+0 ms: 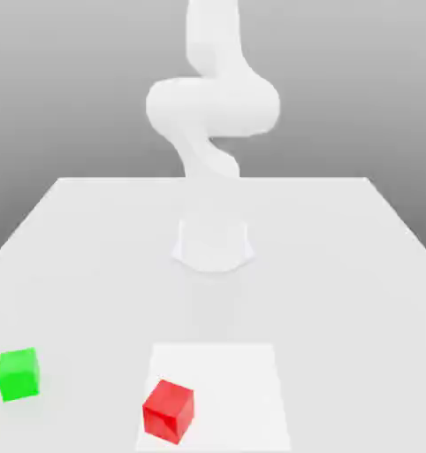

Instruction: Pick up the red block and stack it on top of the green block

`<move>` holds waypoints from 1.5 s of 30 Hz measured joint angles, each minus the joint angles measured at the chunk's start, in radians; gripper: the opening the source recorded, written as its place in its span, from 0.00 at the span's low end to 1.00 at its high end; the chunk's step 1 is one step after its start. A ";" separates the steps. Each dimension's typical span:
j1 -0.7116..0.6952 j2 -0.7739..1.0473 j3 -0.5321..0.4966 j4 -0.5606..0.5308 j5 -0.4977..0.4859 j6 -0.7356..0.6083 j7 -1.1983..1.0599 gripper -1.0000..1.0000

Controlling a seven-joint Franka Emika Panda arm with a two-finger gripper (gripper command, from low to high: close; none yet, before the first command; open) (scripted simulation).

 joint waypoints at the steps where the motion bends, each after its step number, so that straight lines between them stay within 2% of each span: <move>1: -0.008 0.039 0.003 -0.009 -0.003 0.016 0.013 0.50; 15: -0.087 0.550 0.012 -0.126 -0.034 0.226 0.179 0.50; 23: -0.110 0.839 -0.002 -0.193 -0.007 0.345 0.242 0.50; 28: -0.113 1.020 -0.002 -0.182 0.000 0.479 0.250 0.50; 29: -0.112 1.055 -0.003 -0.177 0.000 0.508 0.250 0.00; 36: -0.113 1.063 -0.002 -0.176 -0.002 0.515 0.252 0.00; 41: -0.118 0.910 -0.001 -0.199 0.002 0.385 0.253 0.00; 45: -0.186 0.869 -0.090 -0.188 0.029 0.332 0.385 0.00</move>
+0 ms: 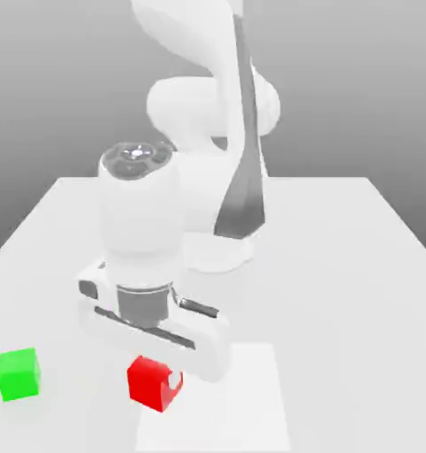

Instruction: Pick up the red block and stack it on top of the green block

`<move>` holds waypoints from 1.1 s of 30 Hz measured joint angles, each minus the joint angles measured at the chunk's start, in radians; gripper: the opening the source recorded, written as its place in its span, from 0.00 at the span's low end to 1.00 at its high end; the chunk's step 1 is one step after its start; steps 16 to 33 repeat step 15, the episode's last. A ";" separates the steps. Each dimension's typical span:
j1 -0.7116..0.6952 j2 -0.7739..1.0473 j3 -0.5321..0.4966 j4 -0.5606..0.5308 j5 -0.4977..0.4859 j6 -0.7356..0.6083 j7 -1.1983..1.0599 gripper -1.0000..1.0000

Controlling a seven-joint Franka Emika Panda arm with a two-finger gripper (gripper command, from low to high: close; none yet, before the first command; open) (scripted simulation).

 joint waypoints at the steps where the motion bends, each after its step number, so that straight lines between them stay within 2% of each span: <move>1: -0.018 -0.006 -0.026 0.004 0.006 -0.010 0.038 0.00; 7: -0.131 -0.026 -0.177 0.029 0.044 -0.059 0.263 0.00; 11: -0.182 0.094 -0.164 0.043 0.125 0.042 0.253 0.00; 12: -0.191 0.121 -0.153 0.045 0.142 0.066 0.243 1.00; 33: -0.191 0.121 -0.153 0.045 0.142 0.066 0.243 1.00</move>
